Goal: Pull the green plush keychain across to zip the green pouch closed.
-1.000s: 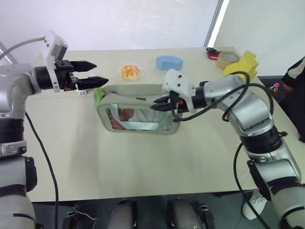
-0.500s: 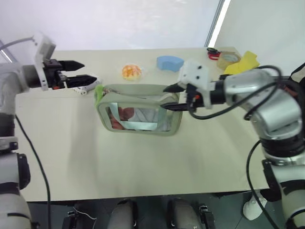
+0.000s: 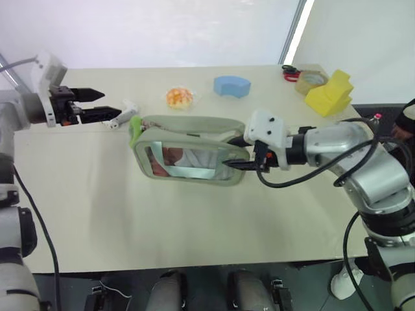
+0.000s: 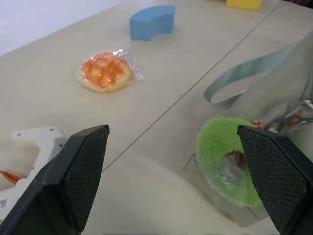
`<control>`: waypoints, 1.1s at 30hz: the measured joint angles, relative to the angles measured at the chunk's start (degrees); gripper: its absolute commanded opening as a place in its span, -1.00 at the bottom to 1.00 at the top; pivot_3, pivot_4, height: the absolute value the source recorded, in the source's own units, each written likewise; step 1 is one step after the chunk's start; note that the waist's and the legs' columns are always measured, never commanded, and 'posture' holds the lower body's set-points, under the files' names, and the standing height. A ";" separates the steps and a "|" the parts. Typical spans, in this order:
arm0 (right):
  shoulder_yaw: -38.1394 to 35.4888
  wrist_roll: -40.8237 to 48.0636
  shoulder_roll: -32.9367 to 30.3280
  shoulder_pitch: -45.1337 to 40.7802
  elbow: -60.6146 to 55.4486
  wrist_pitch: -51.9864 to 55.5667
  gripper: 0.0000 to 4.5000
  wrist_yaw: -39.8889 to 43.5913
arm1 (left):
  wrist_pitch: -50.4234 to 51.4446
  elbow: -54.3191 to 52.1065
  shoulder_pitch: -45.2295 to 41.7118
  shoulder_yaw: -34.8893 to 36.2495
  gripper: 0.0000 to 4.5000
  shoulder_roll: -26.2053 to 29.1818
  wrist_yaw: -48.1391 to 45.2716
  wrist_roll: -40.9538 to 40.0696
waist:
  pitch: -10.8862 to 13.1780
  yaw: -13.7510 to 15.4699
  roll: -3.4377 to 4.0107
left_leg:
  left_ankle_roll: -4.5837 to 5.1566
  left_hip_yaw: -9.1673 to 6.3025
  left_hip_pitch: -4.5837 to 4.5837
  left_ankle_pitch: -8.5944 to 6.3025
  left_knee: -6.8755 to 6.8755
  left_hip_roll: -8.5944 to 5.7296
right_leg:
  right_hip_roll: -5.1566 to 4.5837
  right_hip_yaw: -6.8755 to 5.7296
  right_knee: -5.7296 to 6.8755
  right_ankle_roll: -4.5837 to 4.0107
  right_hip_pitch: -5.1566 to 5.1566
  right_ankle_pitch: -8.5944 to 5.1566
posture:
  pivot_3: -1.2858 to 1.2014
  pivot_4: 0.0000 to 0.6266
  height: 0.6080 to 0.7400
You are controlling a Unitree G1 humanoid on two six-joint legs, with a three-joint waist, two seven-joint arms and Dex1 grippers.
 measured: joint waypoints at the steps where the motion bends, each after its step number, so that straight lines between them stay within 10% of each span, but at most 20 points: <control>1: 0.00 0.01 0.00 -0.01 -0.04 -0.28 -0.89 -0.10 | -0.47 -0.10 0.42 -0.14 1.00 0.00 -0.29 0.25 | 0.00 -0.03 0.00 | 0.00 0.00 0.01 0.00 0.00 0.00 | 0.00 0.00 0.00 0.00 0.00 0.00 | 0.03 -0.52 1.00; 18: 0.77 -0.48 0.12 -0.39 0.21 -1.44 -0.98 -0.61 | -1.50 -2.37 6.14 -2.31 1.00 -7.40 0.75 1.86 | 0.00 0.05 0.00 | 0.00 -0.01 0.01 0.00 0.00 0.02 | 0.01 -0.01 0.01 0.00 0.00 0.00 | 0.03 -0.52 1.00; 21: 1.14 -0.47 0.31 -0.90 0.57 -1.45 -1.00 -0.74 | -1.59 -1.27 4.98 -2.27 0.62 -8.25 1.92 1.87 | 0.00 0.02 0.00 | 0.00 -0.01 0.01 0.00 0.00 0.01 | 0.01 0.00 0.00 0.00 0.00 0.00 | 0.03 -0.52 1.00; 28: 1.40 -0.90 0.62 -1.16 1.53 -2.01 -1.00 -1.06 | -3.13 1.61 3.51 -2.25 -0.99 -8.71 2.10 2.36 | 0.00 -0.02 0.00 | 0.00 -0.01 0.01 0.00 0.00 0.01 | 0.01 -0.01 0.01 0.00 0.00 0.00 | 0.03 -0.52 1.00; 33: 1.42 -1.49 1.12 -1.64 2.52 -2.41 -1.00 -1.42 | -1.11 3.56 -1.85 -1.53 -0.99 -8.73 2.03 1.66 | 0.02 -0.01 -0.04 | 0.00 -0.01 0.00 0.00 0.01 0.01 | 0.01 -0.03 0.00 0.00 0.00 0.00 | 0.03 -0.52 1.00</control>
